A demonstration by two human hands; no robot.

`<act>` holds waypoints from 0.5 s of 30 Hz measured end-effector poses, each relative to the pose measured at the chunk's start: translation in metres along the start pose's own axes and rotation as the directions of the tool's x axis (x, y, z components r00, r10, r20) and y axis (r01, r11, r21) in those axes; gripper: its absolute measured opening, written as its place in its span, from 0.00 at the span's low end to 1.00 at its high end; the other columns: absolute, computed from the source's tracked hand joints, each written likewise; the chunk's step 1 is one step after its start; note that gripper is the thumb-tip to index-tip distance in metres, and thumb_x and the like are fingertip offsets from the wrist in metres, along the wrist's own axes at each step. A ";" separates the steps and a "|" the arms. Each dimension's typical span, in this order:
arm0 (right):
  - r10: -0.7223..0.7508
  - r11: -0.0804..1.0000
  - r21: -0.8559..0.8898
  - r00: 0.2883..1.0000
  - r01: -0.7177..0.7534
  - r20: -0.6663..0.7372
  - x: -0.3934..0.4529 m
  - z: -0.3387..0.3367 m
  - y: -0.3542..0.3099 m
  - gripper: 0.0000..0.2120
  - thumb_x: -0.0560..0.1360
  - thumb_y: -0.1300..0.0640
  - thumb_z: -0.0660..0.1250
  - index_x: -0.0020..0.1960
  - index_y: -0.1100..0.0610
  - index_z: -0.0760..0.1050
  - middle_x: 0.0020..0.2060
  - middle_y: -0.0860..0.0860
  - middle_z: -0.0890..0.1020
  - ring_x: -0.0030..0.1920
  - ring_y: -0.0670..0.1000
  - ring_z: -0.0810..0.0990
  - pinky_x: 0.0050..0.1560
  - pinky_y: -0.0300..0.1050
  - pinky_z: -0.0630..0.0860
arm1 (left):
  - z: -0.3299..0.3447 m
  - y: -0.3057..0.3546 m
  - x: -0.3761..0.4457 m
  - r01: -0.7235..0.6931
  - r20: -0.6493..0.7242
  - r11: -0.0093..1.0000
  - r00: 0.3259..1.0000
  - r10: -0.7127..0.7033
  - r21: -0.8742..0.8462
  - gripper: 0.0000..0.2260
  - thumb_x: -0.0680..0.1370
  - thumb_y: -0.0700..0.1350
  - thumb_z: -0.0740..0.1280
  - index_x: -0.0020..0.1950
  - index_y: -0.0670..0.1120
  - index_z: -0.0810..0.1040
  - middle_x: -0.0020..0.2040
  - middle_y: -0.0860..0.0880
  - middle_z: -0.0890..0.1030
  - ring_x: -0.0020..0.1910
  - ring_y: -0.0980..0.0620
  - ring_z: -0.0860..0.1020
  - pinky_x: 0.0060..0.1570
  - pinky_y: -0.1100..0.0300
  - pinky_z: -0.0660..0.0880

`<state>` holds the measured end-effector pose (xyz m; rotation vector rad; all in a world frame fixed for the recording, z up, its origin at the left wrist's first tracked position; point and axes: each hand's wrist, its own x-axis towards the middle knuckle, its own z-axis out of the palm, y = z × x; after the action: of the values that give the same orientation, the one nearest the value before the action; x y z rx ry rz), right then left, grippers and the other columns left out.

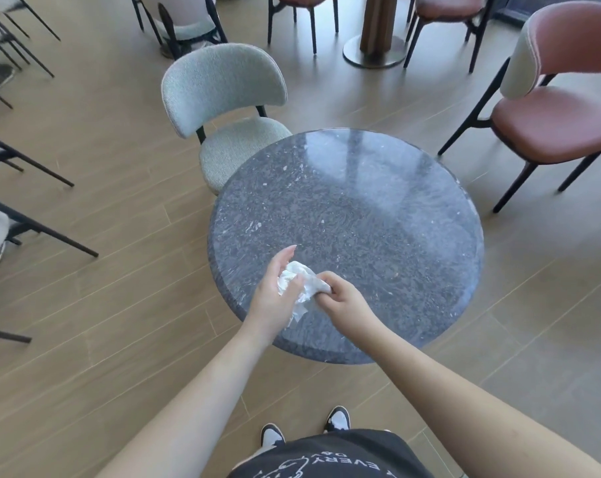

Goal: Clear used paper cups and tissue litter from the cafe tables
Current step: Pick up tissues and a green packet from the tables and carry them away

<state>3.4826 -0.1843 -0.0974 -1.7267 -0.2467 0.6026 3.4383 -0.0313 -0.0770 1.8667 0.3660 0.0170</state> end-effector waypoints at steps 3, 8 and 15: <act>0.044 0.964 0.256 0.994 -0.070 0.104 -0.005 0.011 -0.017 0.07 0.81 0.60 0.62 0.54 0.55 0.78 0.45 0.49 0.81 0.46 0.47 0.78 0.51 0.43 0.74 | -0.003 -0.001 -0.004 0.036 0.049 0.992 0.998 -0.030 -0.121 0.33 0.67 0.69 0.75 0.71 0.70 0.70 0.74 0.57 0.72 0.73 0.59 0.71 0.73 0.51 0.70; 0.039 0.766 0.598 0.945 -0.237 0.324 -0.004 0.022 -0.027 0.21 0.79 0.52 0.55 0.67 0.59 0.74 0.56 0.52 0.84 0.54 0.49 0.82 0.53 0.42 0.75 | -0.016 -0.008 -0.004 0.067 0.060 0.995 0.996 -0.063 -0.069 0.33 0.62 0.57 0.83 0.65 0.67 0.77 0.62 0.55 0.82 0.63 0.50 0.81 0.66 0.42 0.76; 0.094 0.873 0.424 0.936 -0.241 0.340 0.010 0.052 -0.028 0.24 0.83 0.38 0.49 0.63 0.46 0.80 0.60 0.50 0.84 0.60 0.48 0.83 0.56 0.41 0.77 | -0.048 -0.015 -0.020 0.067 -0.134 0.996 0.988 -0.074 -0.057 0.22 0.65 0.40 0.73 0.55 0.60 0.82 0.48 0.60 0.84 0.44 0.60 0.81 0.47 0.62 0.76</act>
<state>3.4687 -0.1286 -0.0804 -1.1931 -0.1535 0.9826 3.4062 0.0119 -0.0717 1.8044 0.5216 0.1056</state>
